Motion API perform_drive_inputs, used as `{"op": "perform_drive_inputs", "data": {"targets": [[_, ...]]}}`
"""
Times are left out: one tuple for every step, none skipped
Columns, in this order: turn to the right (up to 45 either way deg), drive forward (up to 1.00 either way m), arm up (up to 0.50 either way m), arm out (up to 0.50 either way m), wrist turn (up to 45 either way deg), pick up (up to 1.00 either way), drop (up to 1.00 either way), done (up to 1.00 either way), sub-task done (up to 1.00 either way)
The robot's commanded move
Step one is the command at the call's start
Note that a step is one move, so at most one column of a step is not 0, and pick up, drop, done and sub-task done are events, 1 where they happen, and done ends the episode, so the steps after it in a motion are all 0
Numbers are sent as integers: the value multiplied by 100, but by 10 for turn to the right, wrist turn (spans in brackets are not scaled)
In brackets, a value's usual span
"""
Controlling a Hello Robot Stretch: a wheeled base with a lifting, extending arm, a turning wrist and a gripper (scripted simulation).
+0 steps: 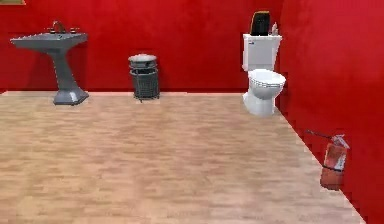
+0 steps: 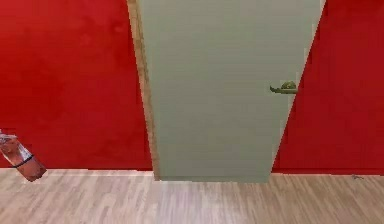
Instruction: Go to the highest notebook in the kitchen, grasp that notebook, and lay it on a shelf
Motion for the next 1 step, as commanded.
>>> {"op": "perform_drive_inputs", "data": {"targets": [[0,50,0,0,0,0,0,0,0]]}}
